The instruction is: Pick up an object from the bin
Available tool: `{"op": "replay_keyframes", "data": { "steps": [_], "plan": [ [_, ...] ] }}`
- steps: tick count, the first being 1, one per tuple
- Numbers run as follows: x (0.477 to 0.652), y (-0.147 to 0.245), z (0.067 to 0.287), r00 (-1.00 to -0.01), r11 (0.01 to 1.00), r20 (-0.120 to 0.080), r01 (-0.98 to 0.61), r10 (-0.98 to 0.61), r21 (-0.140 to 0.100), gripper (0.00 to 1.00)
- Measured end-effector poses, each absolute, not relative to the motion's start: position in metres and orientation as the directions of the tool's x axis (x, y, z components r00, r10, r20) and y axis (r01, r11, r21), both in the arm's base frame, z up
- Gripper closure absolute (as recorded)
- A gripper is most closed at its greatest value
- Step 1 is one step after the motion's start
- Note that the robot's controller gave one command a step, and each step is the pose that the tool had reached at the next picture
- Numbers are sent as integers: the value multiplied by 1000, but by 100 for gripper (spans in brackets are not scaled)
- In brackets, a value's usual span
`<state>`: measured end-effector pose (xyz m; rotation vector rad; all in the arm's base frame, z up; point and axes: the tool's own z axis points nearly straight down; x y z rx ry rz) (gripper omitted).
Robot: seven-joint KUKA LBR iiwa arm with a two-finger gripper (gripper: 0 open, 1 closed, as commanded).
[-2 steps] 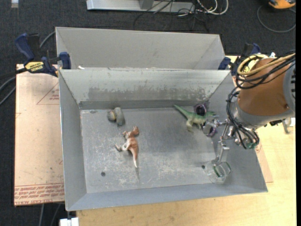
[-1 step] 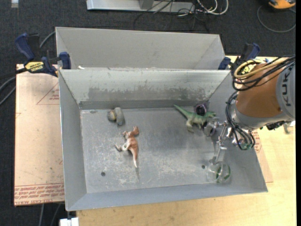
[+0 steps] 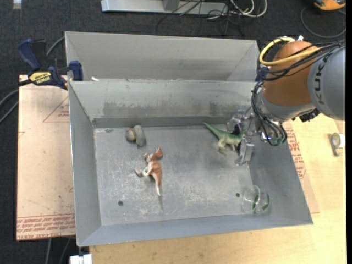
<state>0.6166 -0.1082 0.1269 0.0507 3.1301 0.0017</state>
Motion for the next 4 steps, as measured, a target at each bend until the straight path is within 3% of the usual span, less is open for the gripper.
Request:
{"op": "replay_keyframes", "data": {
  "steps": [1,2,3,4],
  "plan": [
    [602,-138,76,-998,998,-7,66,66,11,0],
    [658,-132,73,-998,999,-14,-55,-55,2,100],
    [658,-132,73,-998,998,-14,-55,-55,2,100],
    [653,-135,166,-999,999,-14,-35,-35,3,100]
  ]
}}
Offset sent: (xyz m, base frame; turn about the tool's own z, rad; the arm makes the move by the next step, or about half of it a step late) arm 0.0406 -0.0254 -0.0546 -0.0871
